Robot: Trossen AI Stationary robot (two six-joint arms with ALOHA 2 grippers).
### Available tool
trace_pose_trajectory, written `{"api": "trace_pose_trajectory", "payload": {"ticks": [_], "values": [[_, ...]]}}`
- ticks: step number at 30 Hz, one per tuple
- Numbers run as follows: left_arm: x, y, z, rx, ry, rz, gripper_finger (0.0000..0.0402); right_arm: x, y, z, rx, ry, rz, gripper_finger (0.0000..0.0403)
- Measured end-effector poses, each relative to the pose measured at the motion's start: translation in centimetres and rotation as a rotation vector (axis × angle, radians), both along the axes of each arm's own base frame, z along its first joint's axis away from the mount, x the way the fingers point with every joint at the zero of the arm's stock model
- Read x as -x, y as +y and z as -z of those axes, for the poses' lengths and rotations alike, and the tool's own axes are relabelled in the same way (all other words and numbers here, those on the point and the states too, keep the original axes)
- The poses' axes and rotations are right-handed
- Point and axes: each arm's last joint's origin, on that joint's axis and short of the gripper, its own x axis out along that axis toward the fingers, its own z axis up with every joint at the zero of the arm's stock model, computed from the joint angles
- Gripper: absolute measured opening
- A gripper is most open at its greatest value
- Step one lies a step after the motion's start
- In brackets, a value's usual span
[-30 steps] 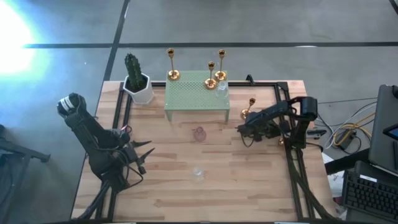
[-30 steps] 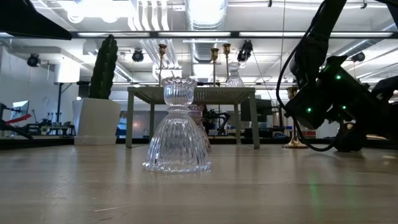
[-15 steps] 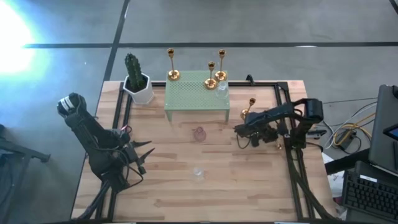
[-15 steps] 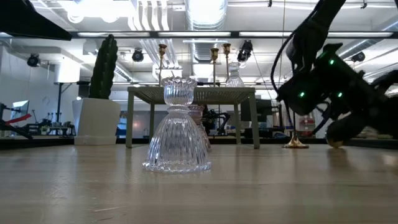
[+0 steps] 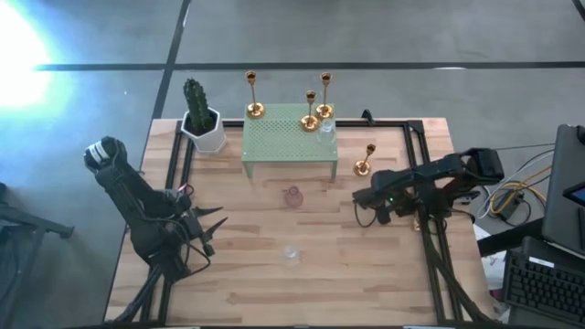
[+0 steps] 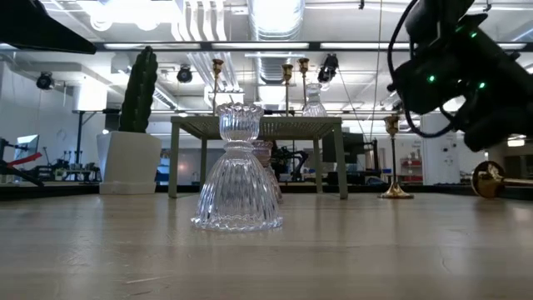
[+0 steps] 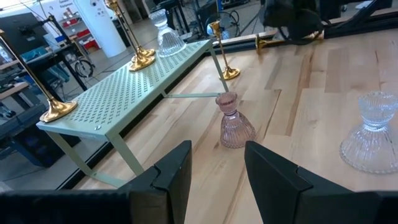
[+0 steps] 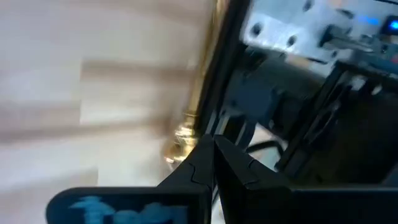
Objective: Pick & Place candle stick holders
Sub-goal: Put the gold candle holder on the shelf
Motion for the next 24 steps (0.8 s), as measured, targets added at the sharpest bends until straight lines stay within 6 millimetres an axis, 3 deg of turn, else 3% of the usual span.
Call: {"api": "trace_pose_trajectory", "payload": {"ticks": [7,13,17,24], "values": [[0.0,0.0,0.0,-0.001,0.000,0.000,0.0154,-0.2,1.7,-1.6,-0.116,-0.074,-0.059,0.0007],[0.0,0.0,0.0,-0.007,-0.007,0.001,0.0154,-0.6,2.1,-2.2,0.092,-0.117,-0.156,0.0008],[0.0,0.0,0.0,-0.010,-0.011,0.001,0.0154,-1.1,1.8,-1.7,0.240,-0.163,-0.129,0.0017],[0.0,0.0,0.0,-0.012,-0.011,0.001,0.0154,-0.3,1.6,0.5,0.284,-0.185,-0.082,0.0074]]}}
